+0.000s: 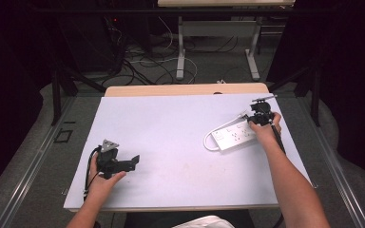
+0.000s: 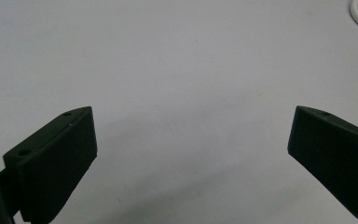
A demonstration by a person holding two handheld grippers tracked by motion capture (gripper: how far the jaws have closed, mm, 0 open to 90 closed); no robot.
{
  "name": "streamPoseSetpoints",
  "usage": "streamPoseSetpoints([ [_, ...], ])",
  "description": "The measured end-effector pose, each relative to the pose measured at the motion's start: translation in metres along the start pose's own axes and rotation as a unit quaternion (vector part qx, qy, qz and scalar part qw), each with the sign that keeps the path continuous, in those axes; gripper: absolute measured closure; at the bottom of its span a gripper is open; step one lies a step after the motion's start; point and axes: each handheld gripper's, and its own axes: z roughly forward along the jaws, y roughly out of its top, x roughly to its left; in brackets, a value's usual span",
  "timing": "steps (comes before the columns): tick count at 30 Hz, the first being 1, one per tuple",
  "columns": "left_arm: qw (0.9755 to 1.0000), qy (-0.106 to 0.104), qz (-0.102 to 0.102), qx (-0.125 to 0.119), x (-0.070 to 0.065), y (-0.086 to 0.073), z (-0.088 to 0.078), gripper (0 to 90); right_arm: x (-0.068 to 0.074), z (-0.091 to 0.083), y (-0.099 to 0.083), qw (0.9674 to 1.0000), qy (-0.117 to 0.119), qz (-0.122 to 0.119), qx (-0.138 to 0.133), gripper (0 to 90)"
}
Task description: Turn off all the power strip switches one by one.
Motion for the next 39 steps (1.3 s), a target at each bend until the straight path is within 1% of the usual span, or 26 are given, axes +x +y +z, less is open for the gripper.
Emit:
streamPoseSetpoints([
  [1, 1.0000, -0.002, 0.003, 0.003, 0.000, 0.001, 0.000, 1.1, 0.002, -0.001, -0.001, 0.9999, 0.005, -0.007, -0.007, 78.8],
  [2, 1.0000, -0.003, -0.002, -0.003, -0.001, 0.001, 0.002, 1.1, 0.004, -0.003, -0.002, 0.9998, 0.008, -0.014, -0.008, 77.9],
  [5, 1.0000, -0.006, 0.004, 0.001, -0.002, 0.001, 0.002, 1.1, 0.011, -0.008, -0.006, 0.9991, 0.029, -0.029, -0.012, 73.3],
  [6, 1.0000, -0.006, 0.004, 0.000, -0.002, 0.002, 0.002, 1.1, 0.013, -0.010, -0.008, 0.9987, 0.032, -0.036, -0.015, 71.7],
  [7, 1.0000, -0.007, -0.001, -0.003, -0.003, 0.002, 0.003, 1.1, 0.015, -0.012, -0.010, 0.9983, 0.034, -0.044, -0.018, 71.0],
  [8, 1.0000, -0.007, 0.000, -0.004, -0.003, 0.002, 0.003, 1.1, 0.018, -0.015, -0.012, 0.9980, 0.041, -0.043, -0.020, 70.0],
  [9, 1.0000, -0.007, 0.000, -0.002, -0.003, 0.002, 0.004, 1.1, 0.020, -0.018, -0.014, 0.9977, 0.043, -0.047, -0.024, 68.8],
  [10, 1.0000, -0.007, 0.005, 0.000, -0.002, 0.003, 0.004, 1.1, 0.022, -0.021, -0.015, 0.9972, 0.048, -0.050, -0.028, 68.0],
  [12, 0.9999, -0.009, 0.007, 0.003, -0.002, 0.003, 0.004, 1.1, 0.025, -0.027, -0.019, 0.9962, 0.060, -0.052, -0.037, 65.3],
  [13, 1.0000, -0.008, 0.004, -0.003, -0.003, 0.003, 0.005, 1.1, 0.026, -0.030, -0.021, 0.9956, 0.066, -0.053, -0.040, 63.8],
  [14, 0.9999, -0.008, 0.006, 0.000, -0.003, 0.003, 0.005, 1.1, 0.027, -0.033, -0.024, 0.9948, 0.071, -0.058, -0.044, 62.2],
  [15, 1.0000, -0.008, 0.002, -0.003, -0.004, 0.003, 0.005, 1.1, 0.029, -0.036, -0.027, 0.9944, 0.072, -0.062, -0.046, 61.4],
  [18, 1.0000, -0.007, 0.002, -0.001, -0.004, 0.003, 0.005, 1.1, 0.031, -0.041, -0.036, 0.9922, 0.085, -0.075, -0.052, 58.6],
  [19, 1.0000, -0.007, 0.002, -0.001, -0.004, 0.003, 0.005, 1.1, 0.033, -0.044, -0.039, 0.9922, 0.089, -0.072, -0.049, 57.6],
  [20, 1.0000, -0.007, 0.002, -0.001, -0.004, 0.003, 0.005, 1.1, 0.032, -0.044, -0.042, 0.9895, 0.095, -0.088, -0.064, 55.8],
  [21, 1.0000, -0.006, 0.002, -0.001, -0.004, 0.003, 0.005, 1.1, 0.033, -0.047, -0.045, 0.9894, 0.094, -0.089, -0.065, 54.9],
  [22, 1.0000, -0.007, 0.006, 0.002, -0.003, 0.003, 0.005, 1.1, 0.034, -0.050, -0.048, 0.9887, 0.097, -0.092, -0.068, 54.2],
  [23, 1.0000, -0.007, 0.005, 0.002, -0.003, 0.003, 0.005, 1.1, 0.034, -0.052, -0.051, 0.9870, 0.102, -0.099, -0.075, 52.7],
  [24, 1.0000, -0.006, 0.005, 0.002, -0.003, 0.003, 0.005, 1.1, 0.034, -0.054, -0.055, 0.9848, 0.107, -0.104, -0.089, 51.2],
  [25, 1.0000, -0.006, 0.005, 0.002, -0.003, 0.003, 0.005, 1.1, 0.034, -0.057, -0.058, 0.9832, 0.110, -0.109, -0.096, 51.1],
  [29, 1.0000, -0.007, 0.004, 0.004, -0.003, 0.003, 0.006, 1.1, 0.038, -0.066, -0.070, 0.9775, 0.122, -0.127, -0.116, 47.0],
  [31, 1.0000, -0.007, 0.003, 0.003, -0.004, 0.003, 0.006, 1.1, 0.040, -0.071, -0.078, 0.9749, 0.128, -0.126, -0.131, 45.2],
  [33, 1.0000, -0.006, 0.003, 0.003, -0.004, 0.003, 0.006, 1.1, 0.041, -0.076, -0.086, 0.9744, 0.132, -0.118, -0.138, 40.8],
  [36, 1.0000, -0.006, 0.003, 0.004, -0.003, 0.002, 0.006, 1.1, 0.042, -0.080, -0.097, 0.9717, 0.134, -0.119, -0.153, 31.1],
  [38, 1.0000, -0.006, 0.005, 0.004, -0.003, 0.002, 0.006, 1.1, 0.042, -0.081, -0.104, 0.9711, 0.135, -0.117, -0.159, 25.9],
  [39, 0.9999, -0.005, 0.007, 0.005, -0.003, 0.003, 0.006, 1.1, 0.041, -0.081, -0.107, 0.9706, 0.134, -0.123, -0.158, 22.8],
])
